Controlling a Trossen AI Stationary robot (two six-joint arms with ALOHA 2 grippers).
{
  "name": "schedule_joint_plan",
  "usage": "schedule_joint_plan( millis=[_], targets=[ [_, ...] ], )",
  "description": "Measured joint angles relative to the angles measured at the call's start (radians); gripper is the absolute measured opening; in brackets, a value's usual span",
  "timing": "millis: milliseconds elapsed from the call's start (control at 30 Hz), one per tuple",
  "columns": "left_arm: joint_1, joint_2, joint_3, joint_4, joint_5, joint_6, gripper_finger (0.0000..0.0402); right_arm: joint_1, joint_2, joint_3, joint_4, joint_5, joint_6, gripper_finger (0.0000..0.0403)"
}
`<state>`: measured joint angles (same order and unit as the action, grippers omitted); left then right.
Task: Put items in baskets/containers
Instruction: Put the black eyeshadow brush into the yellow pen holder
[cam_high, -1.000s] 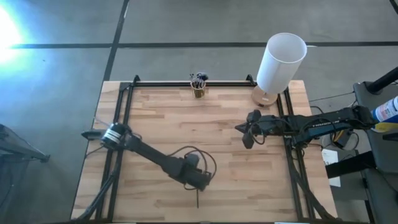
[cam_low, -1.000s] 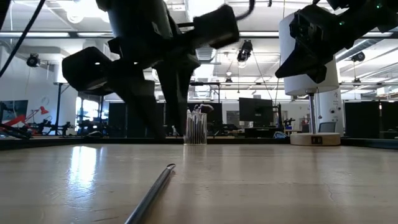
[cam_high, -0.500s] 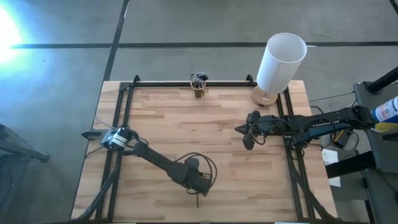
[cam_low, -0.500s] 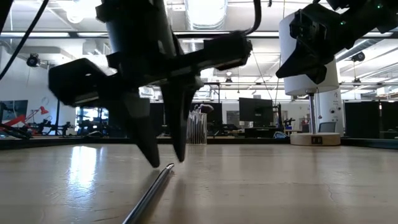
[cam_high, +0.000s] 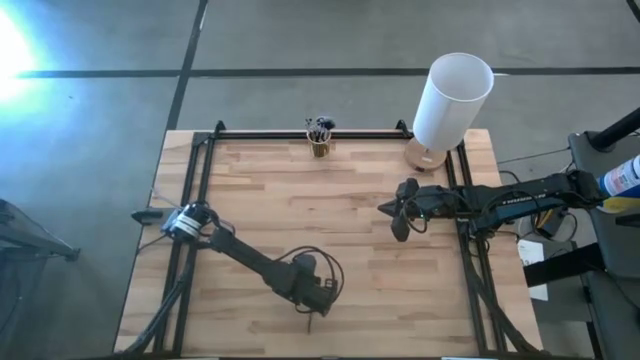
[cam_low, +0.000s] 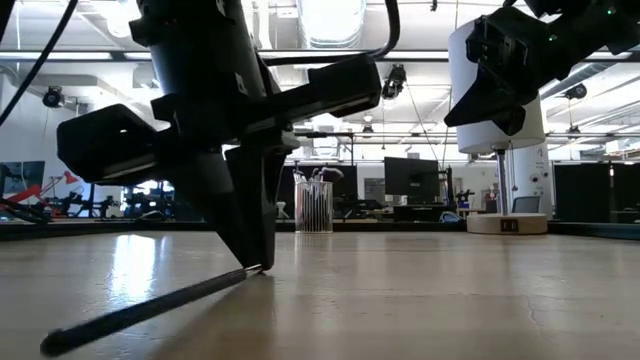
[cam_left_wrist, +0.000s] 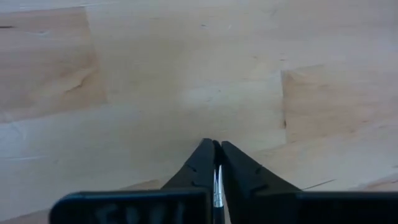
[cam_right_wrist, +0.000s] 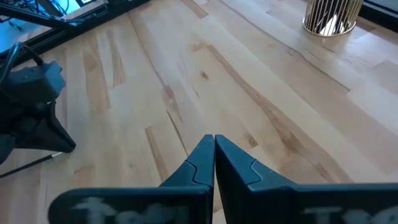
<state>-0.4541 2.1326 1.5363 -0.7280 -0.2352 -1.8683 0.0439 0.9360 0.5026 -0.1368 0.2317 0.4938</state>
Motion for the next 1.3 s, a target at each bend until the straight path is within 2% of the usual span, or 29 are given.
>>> schedule_joint_plan(
  millis=[133,400,533,633,700,767,900,1167,1300],
  targets=[
    [-0.001,-0.016,-0.002,0.001,-0.049,0.013,0.0003,0.0,0.0,0.0,0.0,0.0,0.0,0.0008],
    [0.004,-0.091,-0.017,-0.032,-0.213,0.042,0.0,0.006,0.0,0.0,-0.001,0.001,0.0,0.0008],
    [0.001,-0.152,-0.083,0.005,-0.266,0.046,0.0,0.019,0.0,0.0,-0.001,0.003,0.0,0.0008],
    [0.003,-0.223,-0.163,0.107,-0.287,0.116,0.0,0.031,0.0,0.0,-0.001,0.004,0.001,0.0008],
    [0.003,-0.271,-0.222,0.233,-0.246,0.226,0.0,0.039,0.0,0.0,-0.001,0.004,0.001,0.0008],
    [0.002,-0.307,-0.27,0.307,-0.147,0.315,0.0,0.046,0.0,0.0,-0.001,0.004,0.0,0.0008],
    [-0.026,-0.338,-0.301,0.29,-0.036,0.412,0.001,0.051,0.0,0.0,0.0,0.004,0.004,0.0008],
    [-0.091,-0.311,-0.293,0.254,0.0,0.373,0.0088,0.051,0.0,-0.002,0.002,0.004,0.017,0.0008],
    [-0.094,-0.265,-0.254,0.257,0.01,0.383,0.011,0.05,0.001,-0.002,0.003,0.004,0.018,0.0008]
  ],
)
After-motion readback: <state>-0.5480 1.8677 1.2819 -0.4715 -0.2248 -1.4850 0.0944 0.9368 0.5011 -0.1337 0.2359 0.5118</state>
